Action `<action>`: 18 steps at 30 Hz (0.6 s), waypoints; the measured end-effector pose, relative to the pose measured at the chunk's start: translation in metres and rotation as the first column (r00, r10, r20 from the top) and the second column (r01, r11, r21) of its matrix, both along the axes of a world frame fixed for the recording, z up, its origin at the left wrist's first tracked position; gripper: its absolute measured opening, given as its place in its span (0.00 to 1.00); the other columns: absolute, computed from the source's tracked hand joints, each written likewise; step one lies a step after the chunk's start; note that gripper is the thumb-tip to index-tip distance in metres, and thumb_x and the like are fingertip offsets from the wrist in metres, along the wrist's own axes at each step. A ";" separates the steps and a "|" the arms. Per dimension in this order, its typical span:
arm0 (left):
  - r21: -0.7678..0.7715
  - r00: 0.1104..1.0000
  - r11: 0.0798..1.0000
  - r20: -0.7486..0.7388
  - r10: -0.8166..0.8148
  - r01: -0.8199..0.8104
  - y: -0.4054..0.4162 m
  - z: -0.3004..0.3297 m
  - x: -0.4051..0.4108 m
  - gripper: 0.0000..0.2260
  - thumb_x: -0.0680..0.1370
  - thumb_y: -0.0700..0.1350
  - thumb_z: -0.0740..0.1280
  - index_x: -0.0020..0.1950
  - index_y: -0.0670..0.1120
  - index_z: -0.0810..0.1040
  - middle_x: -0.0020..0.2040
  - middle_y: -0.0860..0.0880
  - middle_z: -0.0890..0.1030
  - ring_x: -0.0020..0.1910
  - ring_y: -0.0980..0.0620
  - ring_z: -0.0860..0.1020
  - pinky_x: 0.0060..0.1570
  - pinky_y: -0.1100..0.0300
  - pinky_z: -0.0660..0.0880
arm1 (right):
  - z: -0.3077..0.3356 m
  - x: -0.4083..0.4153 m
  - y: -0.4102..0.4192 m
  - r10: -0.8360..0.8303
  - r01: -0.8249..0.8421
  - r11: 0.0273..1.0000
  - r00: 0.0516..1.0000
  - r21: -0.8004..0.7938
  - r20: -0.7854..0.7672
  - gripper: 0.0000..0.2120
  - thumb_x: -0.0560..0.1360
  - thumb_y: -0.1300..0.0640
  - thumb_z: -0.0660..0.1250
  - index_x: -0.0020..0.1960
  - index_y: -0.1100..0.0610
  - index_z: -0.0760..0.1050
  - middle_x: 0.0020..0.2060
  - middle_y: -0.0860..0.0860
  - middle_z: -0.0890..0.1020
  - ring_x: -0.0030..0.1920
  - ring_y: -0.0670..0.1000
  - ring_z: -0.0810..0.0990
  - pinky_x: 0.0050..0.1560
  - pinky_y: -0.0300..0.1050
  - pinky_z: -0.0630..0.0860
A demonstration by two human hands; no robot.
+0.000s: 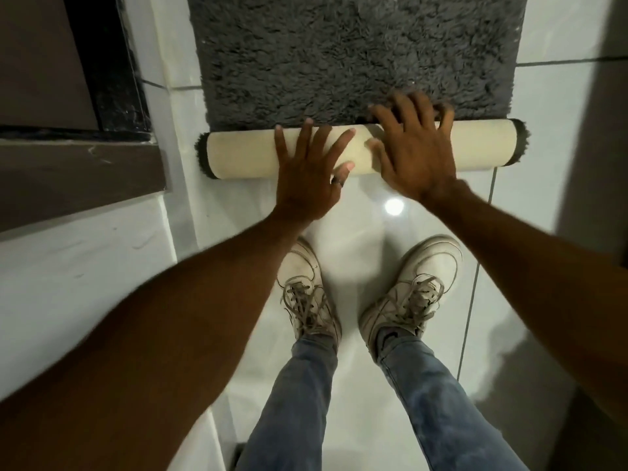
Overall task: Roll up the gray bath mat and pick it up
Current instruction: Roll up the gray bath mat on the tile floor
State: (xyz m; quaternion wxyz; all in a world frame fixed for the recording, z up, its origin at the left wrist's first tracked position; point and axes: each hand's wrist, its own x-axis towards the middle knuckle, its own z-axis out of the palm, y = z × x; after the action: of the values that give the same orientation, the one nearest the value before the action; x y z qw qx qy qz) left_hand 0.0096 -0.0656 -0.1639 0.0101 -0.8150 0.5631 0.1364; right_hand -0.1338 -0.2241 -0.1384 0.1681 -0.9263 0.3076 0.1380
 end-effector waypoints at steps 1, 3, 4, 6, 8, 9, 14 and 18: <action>0.005 1.000 1.000 0.003 -0.015 0.015 -0.008 -0.002 0.006 0.24 0.85 0.59 0.56 0.80 0.55 0.64 0.76 0.44 0.72 0.77 0.37 0.67 0.75 0.26 0.56 | -0.001 -0.010 0.011 -0.029 0.030 0.999 0.999 -0.039 0.043 0.30 0.83 0.38 0.54 0.79 0.53 0.67 0.79 0.61 0.69 0.79 0.66 0.65 0.75 0.72 0.61; 0.009 0.995 0.996 0.041 -0.087 0.086 -0.020 -0.004 0.025 0.23 0.85 0.59 0.55 0.79 0.55 0.65 0.72 0.42 0.75 0.73 0.37 0.72 0.74 0.27 0.61 | -0.008 -0.025 0.032 0.023 -0.023 0.995 1.000 -0.092 0.004 0.34 0.84 0.37 0.51 0.84 0.54 0.61 0.83 0.61 0.62 0.82 0.67 0.59 0.78 0.76 0.54; -0.003 0.990 0.993 0.073 -0.121 0.121 -0.024 -0.004 0.032 0.22 0.85 0.59 0.55 0.78 0.55 0.67 0.71 0.42 0.77 0.72 0.36 0.73 0.74 0.28 0.63 | -0.012 -0.027 0.035 0.054 -0.058 0.994 0.998 -0.092 -0.038 0.36 0.84 0.35 0.49 0.85 0.53 0.57 0.84 0.60 0.58 0.83 0.67 0.55 0.79 0.76 0.50; -0.099 0.987 0.989 0.129 -0.094 0.107 -0.023 -0.002 0.038 0.19 0.86 0.56 0.59 0.76 0.52 0.72 0.69 0.40 0.79 0.71 0.36 0.75 0.72 0.30 0.67 | -0.017 -0.019 0.024 0.059 -0.062 0.997 0.997 -0.056 -0.059 0.37 0.84 0.32 0.47 0.86 0.52 0.54 0.85 0.59 0.55 0.84 0.67 0.53 0.79 0.76 0.48; -0.155 0.993 0.987 0.113 -0.023 0.040 -0.013 0.002 0.032 0.20 0.86 0.54 0.61 0.76 0.50 0.73 0.72 0.38 0.77 0.74 0.35 0.72 0.73 0.29 0.67 | -0.016 -0.003 0.005 0.026 -0.028 0.999 0.998 -0.044 -0.056 0.37 0.83 0.31 0.45 0.86 0.50 0.55 0.85 0.58 0.57 0.84 0.67 0.54 0.78 0.78 0.50; -0.124 0.997 0.992 0.080 -0.009 0.019 -0.009 0.004 0.027 0.21 0.86 0.55 0.60 0.78 0.49 0.71 0.75 0.38 0.73 0.77 0.34 0.69 0.75 0.28 0.63 | -0.015 0.005 -0.005 0.019 -0.021 0.999 0.998 -0.028 -0.059 0.37 0.83 0.30 0.44 0.85 0.49 0.56 0.85 0.58 0.58 0.84 0.67 0.54 0.77 0.79 0.50; -0.072 0.999 0.997 -0.011 0.041 -0.041 -0.036 0.004 0.043 0.23 0.86 0.57 0.57 0.80 0.51 0.67 0.78 0.43 0.70 0.80 0.38 0.63 0.79 0.29 0.55 | -0.009 0.015 -0.025 0.164 -0.170 0.984 0.980 -0.049 -0.109 0.46 0.76 0.25 0.57 0.86 0.46 0.50 0.85 0.60 0.56 0.83 0.69 0.53 0.75 0.83 0.46; -0.015 0.999 1.000 0.041 0.017 -0.017 -0.065 0.006 0.068 0.23 0.86 0.59 0.54 0.78 0.53 0.69 0.73 0.45 0.76 0.74 0.41 0.72 0.78 0.33 0.60 | -0.003 0.043 -0.049 0.097 -0.097 0.995 0.985 0.008 -0.146 0.44 0.71 0.39 0.74 0.82 0.44 0.58 0.75 0.58 0.72 0.74 0.68 0.70 0.73 0.81 0.56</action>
State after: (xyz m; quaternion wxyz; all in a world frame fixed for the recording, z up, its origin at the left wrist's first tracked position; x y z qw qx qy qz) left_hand 0.0772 -0.1311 -0.1582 0.0147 -0.8225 0.5567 0.1155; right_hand -0.0905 -0.2731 -0.1411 0.1385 -0.9275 0.2737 0.2137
